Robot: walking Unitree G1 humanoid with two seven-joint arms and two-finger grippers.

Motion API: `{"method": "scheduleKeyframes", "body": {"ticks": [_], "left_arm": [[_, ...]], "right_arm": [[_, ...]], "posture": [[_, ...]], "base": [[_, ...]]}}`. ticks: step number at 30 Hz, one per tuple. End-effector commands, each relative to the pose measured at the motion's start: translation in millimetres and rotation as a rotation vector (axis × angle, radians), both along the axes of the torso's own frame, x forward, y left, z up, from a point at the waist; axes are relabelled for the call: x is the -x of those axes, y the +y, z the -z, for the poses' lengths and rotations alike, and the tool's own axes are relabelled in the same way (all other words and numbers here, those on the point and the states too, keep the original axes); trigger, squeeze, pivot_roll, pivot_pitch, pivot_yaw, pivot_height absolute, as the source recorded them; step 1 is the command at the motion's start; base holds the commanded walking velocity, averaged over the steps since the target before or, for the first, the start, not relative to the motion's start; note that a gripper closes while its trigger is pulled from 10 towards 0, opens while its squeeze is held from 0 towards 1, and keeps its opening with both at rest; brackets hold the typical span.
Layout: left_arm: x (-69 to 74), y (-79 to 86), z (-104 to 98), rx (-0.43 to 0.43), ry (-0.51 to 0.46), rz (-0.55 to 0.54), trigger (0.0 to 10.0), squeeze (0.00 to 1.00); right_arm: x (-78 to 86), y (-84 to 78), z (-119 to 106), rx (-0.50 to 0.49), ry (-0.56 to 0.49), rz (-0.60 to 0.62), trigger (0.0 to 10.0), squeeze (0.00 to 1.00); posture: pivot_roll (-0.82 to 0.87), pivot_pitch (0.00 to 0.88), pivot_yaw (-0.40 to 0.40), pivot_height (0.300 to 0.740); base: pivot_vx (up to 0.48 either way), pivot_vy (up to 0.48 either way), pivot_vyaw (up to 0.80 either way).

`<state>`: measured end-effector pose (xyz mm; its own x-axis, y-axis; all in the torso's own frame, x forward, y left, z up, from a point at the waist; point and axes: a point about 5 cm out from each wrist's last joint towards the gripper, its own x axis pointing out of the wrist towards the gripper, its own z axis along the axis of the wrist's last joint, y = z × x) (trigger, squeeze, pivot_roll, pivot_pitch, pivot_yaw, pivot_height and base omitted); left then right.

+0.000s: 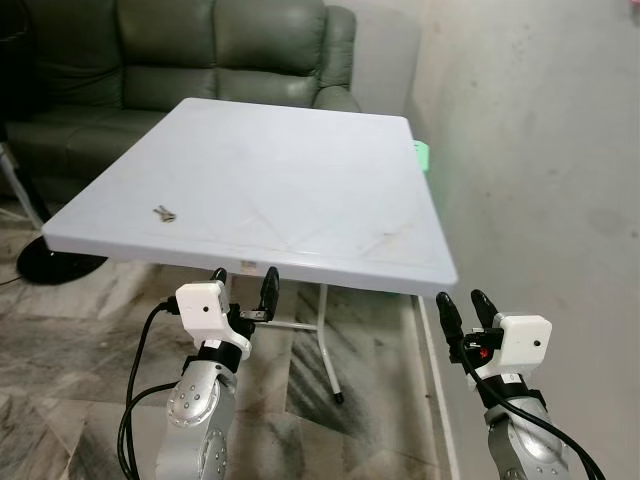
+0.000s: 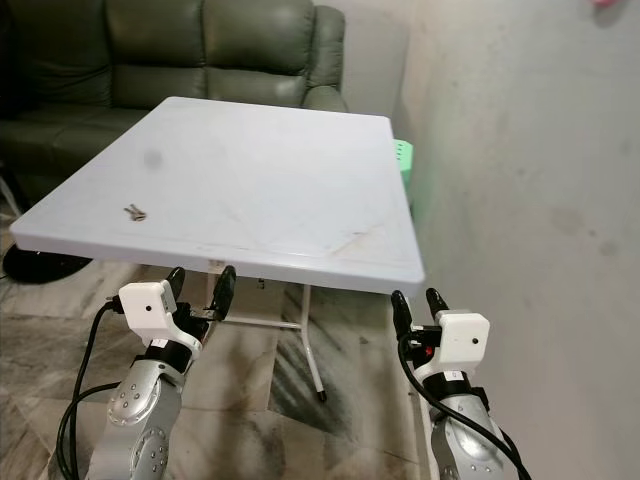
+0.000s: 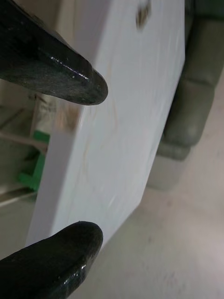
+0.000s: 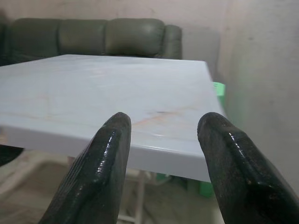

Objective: Hang keys on a hook

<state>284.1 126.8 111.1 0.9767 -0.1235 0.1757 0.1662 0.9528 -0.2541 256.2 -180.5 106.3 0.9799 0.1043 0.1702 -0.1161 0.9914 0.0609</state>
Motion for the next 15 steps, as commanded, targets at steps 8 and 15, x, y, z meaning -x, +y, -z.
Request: {"method": "scheduleKeyframes", "body": {"ticks": [8, 15], "left_arm": [[-1.3, -5.9, -1.3, 0.033, 0.007, 0.012, 10.0, 0.0], [-1.3, -6.0, -1.6, 0.039, 0.006, 0.009, 10.0, 0.0]], "right_arm": [[1.0, -2.6, -4.1, -0.008, -0.01, 0.007, 10.0, 0.0], [1.0, -2.6, -4.4, -0.007, -0.009, 0.004, 10.0, 0.0]], "posture": [[0.0, 0.042, -0.064, 0.74], [0.0, 0.041, -0.067, 0.74]], "base": [[0.0, 0.408, 0.0], [0.0, 0.42, 0.0]]}}
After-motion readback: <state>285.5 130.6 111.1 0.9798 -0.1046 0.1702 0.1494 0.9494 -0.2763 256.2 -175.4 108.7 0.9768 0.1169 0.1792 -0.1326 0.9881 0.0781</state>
